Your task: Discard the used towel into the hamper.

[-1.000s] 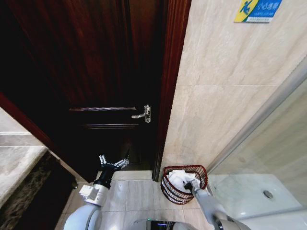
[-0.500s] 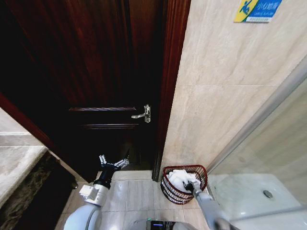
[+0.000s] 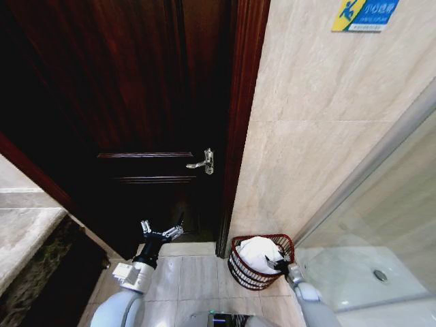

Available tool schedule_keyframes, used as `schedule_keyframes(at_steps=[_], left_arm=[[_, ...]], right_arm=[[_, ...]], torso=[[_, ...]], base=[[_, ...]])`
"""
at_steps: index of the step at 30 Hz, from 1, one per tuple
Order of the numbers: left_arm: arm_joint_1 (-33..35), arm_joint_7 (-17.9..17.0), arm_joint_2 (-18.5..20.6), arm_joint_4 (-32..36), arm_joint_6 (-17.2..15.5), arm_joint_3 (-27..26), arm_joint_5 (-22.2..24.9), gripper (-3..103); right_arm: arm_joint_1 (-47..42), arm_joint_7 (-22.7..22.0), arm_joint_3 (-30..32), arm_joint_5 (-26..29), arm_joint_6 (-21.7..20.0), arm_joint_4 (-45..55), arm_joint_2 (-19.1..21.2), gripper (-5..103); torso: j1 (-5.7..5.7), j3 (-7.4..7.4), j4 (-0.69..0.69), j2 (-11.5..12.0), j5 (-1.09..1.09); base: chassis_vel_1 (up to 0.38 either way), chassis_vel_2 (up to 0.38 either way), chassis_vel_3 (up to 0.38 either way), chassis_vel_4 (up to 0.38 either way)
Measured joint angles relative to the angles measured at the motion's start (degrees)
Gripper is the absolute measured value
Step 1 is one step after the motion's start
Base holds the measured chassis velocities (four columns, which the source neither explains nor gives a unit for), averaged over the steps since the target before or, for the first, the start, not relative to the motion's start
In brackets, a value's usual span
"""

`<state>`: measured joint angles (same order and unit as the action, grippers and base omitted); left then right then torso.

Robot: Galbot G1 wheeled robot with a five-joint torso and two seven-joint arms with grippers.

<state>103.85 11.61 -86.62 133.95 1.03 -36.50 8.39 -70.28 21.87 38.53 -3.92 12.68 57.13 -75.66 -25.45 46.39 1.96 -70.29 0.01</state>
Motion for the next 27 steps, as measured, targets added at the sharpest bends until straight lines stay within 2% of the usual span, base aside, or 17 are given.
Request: schedule_keyframes(at_steps=[5, 13, 16, 24, 27], left_arm=[[0.0, 0.0, 0.0, 0.0, 0.0, 0.0, 0.0, 100], [0.0, 0.0, 0.0, 0.0, 0.0, 0.0, 0.0, 100], [0.0, 0.0, 0.0, 0.0, 0.0, 0.0, 0.0, 100], [0.0, 0.0, 0.0, 0.0, 0.0, 0.0, 0.0, 100], [0.0, 0.0, 0.0, 0.0, 0.0, 0.0, 0.0, 100]], right_arm=[[-6.6, -1.6, 1.3, 6.4, 1.6, 9.4, -0.2, 100], [-13.3, -4.4, 2.5, 10.4, 3.9, 20.4, -0.8, 100], [-18.2, -6.2, 3.3, 13.7, 4.5, 29.6, -1.4, 100], [-24.4, -8.6, 4.2, 15.2, 4.1, 44.6, -4.1, 100], [-26.4, -9.7, 4.3, 15.4, 2.6, 53.7, -5.7, 100]], torso=[[0.0, 0.0, 0.01, 0.0, 0.0], [0.0, 0.0, 0.01, 0.0, -0.01], [0.0, -0.01, 0.01, 0.0, -0.02], [0.0, -0.01, 0.01, 0.0, -0.02], [0.0, -0.01, 0.01, 0.0, -0.02]], base=[[0.0, 0.0, 0.0, 0.0], [0.0, 0.0, 0.0, 0.0], [0.0, 0.0, 0.0, 0.0], [0.0, 0.0, 0.0, 0.0], [0.0, 0.0, 0.0, 0.0]])
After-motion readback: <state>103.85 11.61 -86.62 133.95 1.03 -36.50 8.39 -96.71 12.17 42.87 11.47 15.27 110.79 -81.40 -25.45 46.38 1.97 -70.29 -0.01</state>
